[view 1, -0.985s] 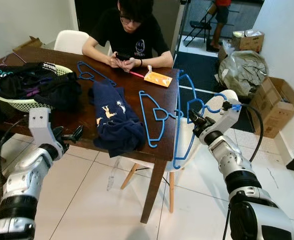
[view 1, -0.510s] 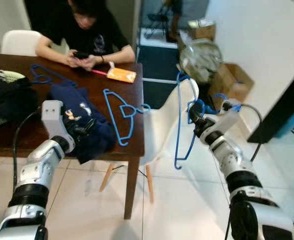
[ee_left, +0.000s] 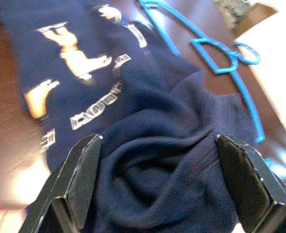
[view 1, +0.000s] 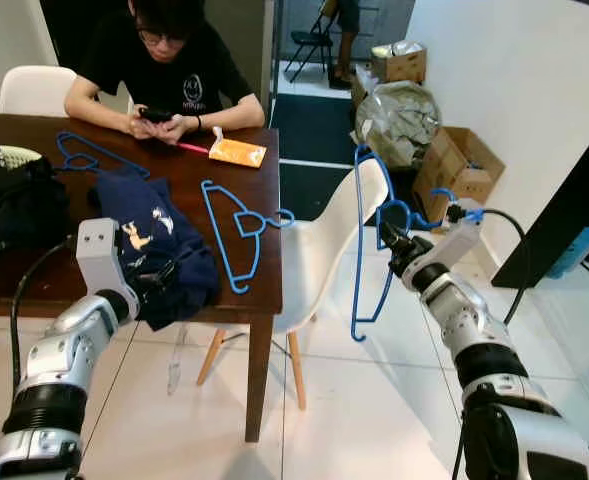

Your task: Hang hanger

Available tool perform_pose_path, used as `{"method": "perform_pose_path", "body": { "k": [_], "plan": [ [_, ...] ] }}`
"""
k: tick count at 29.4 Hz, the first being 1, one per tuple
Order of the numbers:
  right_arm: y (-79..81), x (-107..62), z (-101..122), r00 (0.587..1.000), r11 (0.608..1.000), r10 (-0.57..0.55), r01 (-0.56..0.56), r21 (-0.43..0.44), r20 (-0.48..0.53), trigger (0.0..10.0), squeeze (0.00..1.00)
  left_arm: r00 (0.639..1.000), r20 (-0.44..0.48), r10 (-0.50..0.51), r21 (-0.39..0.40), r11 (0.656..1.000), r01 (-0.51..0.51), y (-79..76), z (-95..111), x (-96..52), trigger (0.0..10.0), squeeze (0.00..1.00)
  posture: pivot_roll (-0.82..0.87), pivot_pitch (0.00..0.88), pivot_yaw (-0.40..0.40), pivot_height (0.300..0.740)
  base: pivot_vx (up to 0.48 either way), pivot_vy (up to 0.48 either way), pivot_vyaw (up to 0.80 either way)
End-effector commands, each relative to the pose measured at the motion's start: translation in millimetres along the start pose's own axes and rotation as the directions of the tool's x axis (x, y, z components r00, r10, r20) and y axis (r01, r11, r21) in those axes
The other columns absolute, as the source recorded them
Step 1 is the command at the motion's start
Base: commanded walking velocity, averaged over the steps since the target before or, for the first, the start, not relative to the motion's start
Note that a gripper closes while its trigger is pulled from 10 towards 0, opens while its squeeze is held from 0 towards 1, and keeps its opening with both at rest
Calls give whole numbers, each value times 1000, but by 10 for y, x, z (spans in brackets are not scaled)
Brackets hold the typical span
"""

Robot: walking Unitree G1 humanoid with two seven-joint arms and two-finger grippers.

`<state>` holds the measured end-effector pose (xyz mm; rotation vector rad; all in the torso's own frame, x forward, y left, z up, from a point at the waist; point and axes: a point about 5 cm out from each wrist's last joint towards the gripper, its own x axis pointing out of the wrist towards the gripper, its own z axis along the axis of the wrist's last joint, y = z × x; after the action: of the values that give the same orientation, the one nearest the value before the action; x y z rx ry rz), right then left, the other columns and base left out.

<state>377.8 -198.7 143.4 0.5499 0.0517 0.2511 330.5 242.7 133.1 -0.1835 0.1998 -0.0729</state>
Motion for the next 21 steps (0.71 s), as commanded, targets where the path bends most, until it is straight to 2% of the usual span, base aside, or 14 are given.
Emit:
{"method": "perform_pose_path", "body": {
  "k": [1,4,7,12,16,21],
  "plan": [
    [6,8,5,1000,1000,2,-2,-8,-11,10000,0,1000,6,-6,22,1000,6,-71,47,-66,10000,0,69,8,-97,740,0,0,0],
    [6,8,5,1000,1000,2,-2,-8,-11,10000,0,1000,6,-6,22,1000,6,-71,47,-66,10000,0,69,8,-97,740,0,0,0],
    [10,17,6,1000,1000,2,-2,-8,-18,10000,0,1000,4,-2,111,994,2,-187,139,-207,10000,0,77,15,-101,740,0,0,0],
    [31,33,-1,1000,1000,3,-3,-5,-19,10000,0,999,-47,-4,157,988,11,-278,100,-251,10000,0,81,15,-101,740,0,0,0],
    [48,46,-8,1000,1000,4,-4,-3,-18,10000,0,995,-95,30,167,986,-13,-267,-5,-275,10000,0,83,15,-100,740,0,0,0],
    [55,52,-7,1000,1000,4,-4,1,-15,10000,0,994,-83,78,186,981,-61,-200,-36,-271,10000,0,80,17,-94,740,0,0,0]
  ]
}}
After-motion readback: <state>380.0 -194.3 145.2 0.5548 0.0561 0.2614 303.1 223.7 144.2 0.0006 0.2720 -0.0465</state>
